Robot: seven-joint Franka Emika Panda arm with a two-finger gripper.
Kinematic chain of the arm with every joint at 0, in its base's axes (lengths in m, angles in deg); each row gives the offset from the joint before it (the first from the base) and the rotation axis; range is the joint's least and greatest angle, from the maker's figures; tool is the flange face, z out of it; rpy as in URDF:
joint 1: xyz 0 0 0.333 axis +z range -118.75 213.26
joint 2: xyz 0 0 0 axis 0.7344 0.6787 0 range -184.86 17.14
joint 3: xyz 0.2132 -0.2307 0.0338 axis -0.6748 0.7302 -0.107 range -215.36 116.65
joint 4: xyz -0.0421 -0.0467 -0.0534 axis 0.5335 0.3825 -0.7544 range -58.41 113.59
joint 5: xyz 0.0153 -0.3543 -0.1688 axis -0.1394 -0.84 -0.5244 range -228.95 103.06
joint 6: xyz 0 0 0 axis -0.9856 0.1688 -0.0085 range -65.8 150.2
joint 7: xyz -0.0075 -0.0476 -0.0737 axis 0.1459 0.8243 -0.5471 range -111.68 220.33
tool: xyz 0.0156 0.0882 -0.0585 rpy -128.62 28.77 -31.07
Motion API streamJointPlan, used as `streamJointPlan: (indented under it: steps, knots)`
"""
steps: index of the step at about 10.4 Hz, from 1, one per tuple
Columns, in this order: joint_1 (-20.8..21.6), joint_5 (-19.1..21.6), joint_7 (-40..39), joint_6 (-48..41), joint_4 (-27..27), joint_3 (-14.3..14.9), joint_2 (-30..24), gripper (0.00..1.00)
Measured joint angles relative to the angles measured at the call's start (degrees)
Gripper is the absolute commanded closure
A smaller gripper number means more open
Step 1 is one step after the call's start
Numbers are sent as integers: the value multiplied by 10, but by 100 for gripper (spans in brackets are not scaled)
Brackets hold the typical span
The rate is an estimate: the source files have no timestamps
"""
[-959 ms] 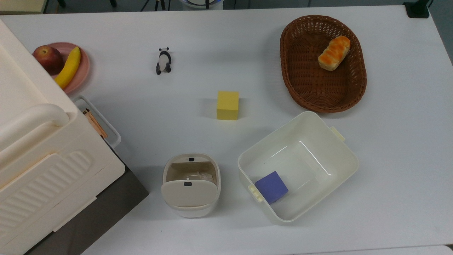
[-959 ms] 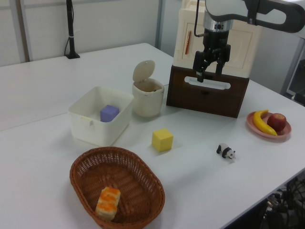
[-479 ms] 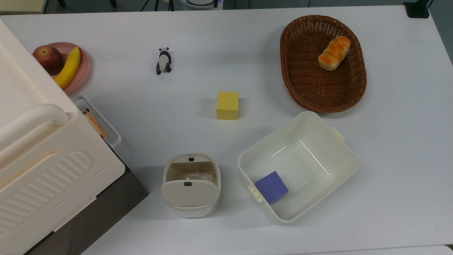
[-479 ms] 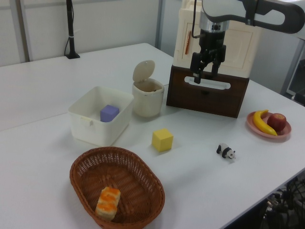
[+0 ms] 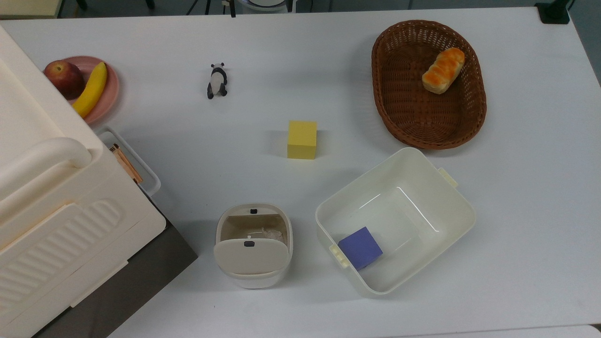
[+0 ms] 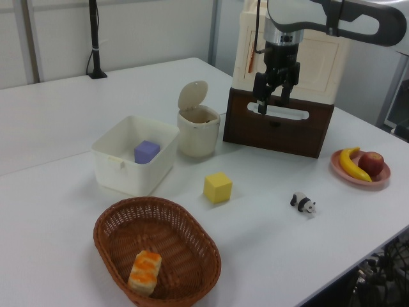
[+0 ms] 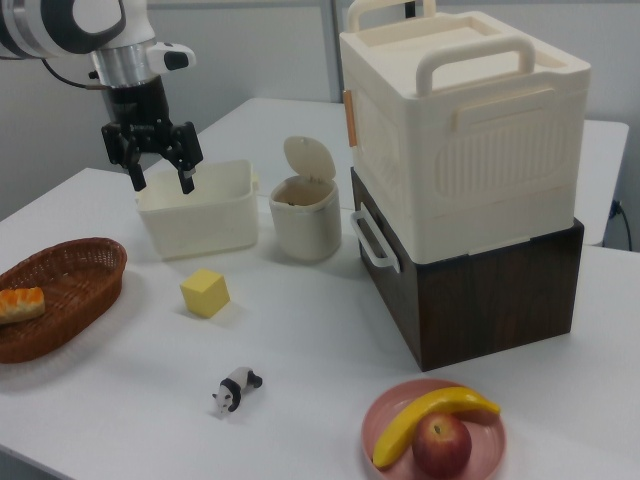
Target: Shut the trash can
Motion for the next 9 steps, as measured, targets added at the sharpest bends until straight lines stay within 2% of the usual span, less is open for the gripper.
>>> streamJointPlan:
  steps: [4, 8, 9]
  knots:
    - [-1, 11, 17, 53, -2, 7, 1, 100]
    - [-4, 11, 68, 115, -1, 7, 5, 100]
    - [-5, 19, 88, 156, 1, 8, 9, 100]
